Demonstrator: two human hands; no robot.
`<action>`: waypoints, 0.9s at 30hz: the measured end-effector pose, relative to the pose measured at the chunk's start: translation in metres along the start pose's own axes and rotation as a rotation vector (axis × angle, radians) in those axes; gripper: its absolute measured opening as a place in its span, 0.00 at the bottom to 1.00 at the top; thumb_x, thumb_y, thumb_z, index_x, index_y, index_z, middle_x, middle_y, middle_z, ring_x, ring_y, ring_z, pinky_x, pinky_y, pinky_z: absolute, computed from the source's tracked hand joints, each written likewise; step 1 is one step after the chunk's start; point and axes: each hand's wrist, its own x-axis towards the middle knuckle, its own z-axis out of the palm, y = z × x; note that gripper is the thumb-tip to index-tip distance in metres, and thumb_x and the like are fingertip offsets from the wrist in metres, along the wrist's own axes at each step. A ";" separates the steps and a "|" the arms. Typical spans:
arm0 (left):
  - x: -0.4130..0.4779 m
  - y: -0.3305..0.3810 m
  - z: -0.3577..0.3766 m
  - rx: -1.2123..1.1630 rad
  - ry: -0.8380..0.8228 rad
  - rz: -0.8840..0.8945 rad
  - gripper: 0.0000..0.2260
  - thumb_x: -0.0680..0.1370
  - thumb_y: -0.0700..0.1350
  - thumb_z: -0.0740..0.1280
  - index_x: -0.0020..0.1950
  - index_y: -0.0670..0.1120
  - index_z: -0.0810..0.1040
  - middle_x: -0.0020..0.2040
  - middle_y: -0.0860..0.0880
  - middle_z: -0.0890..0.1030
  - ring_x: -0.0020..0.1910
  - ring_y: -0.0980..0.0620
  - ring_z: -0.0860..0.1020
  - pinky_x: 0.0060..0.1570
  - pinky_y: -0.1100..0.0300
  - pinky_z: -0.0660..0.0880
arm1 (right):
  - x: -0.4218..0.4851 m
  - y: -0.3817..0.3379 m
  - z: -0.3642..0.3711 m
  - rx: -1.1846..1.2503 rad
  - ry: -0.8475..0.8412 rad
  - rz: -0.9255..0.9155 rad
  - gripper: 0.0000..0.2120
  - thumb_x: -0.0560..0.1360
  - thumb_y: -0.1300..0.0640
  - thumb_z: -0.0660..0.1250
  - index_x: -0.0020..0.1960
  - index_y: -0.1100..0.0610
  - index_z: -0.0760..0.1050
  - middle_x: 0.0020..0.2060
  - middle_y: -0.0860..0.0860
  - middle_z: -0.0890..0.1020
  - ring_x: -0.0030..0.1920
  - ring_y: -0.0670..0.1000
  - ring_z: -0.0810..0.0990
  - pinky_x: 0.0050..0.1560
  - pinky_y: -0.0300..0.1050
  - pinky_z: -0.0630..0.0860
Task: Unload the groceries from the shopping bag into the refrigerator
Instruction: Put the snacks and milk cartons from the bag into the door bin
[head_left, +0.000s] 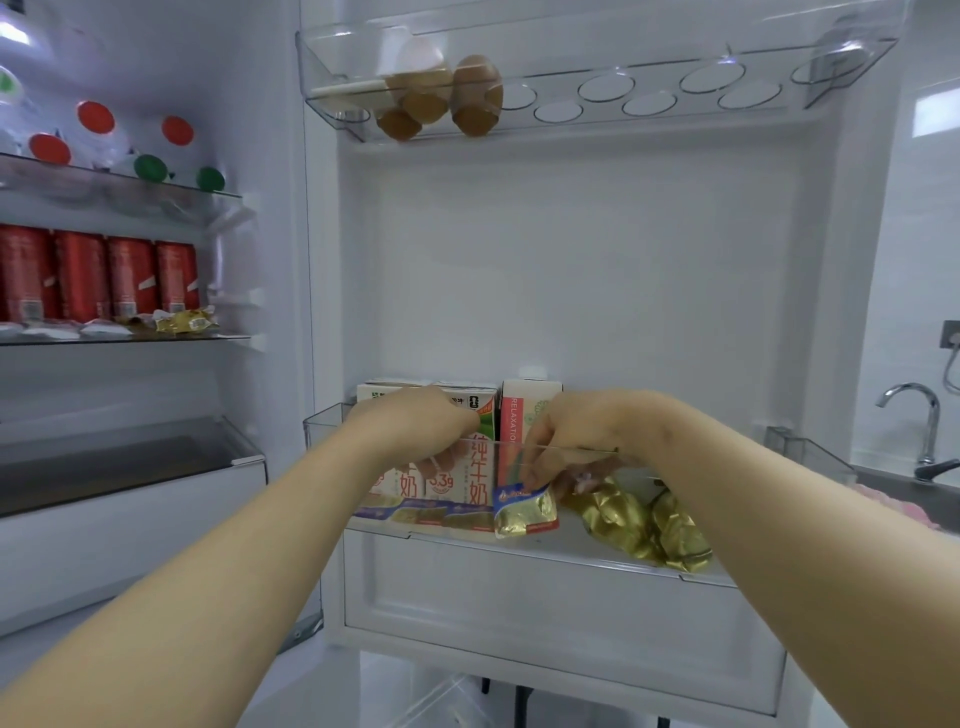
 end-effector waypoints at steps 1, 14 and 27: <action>0.000 0.000 0.000 0.004 0.001 0.002 0.14 0.78 0.51 0.56 0.50 0.46 0.79 0.41 0.52 0.83 0.40 0.53 0.82 0.48 0.56 0.77 | 0.000 -0.001 0.000 0.006 -0.017 -0.001 0.06 0.73 0.66 0.69 0.40 0.56 0.79 0.34 0.51 0.81 0.28 0.45 0.78 0.23 0.32 0.71; -0.001 -0.001 -0.005 -0.036 -0.162 0.039 0.13 0.80 0.51 0.56 0.48 0.48 0.79 0.44 0.52 0.83 0.43 0.53 0.81 0.42 0.59 0.75 | -0.004 -0.002 0.003 0.082 -0.020 0.015 0.10 0.73 0.71 0.65 0.51 0.63 0.80 0.33 0.52 0.81 0.28 0.45 0.79 0.26 0.31 0.74; 0.000 0.009 -0.022 0.204 -0.597 -0.033 0.28 0.81 0.58 0.43 0.62 0.49 0.78 0.60 0.54 0.80 0.64 0.52 0.73 0.64 0.51 0.70 | -0.008 0.000 -0.001 -0.004 -0.014 0.008 0.13 0.72 0.69 0.68 0.55 0.62 0.80 0.40 0.55 0.83 0.33 0.46 0.79 0.27 0.32 0.75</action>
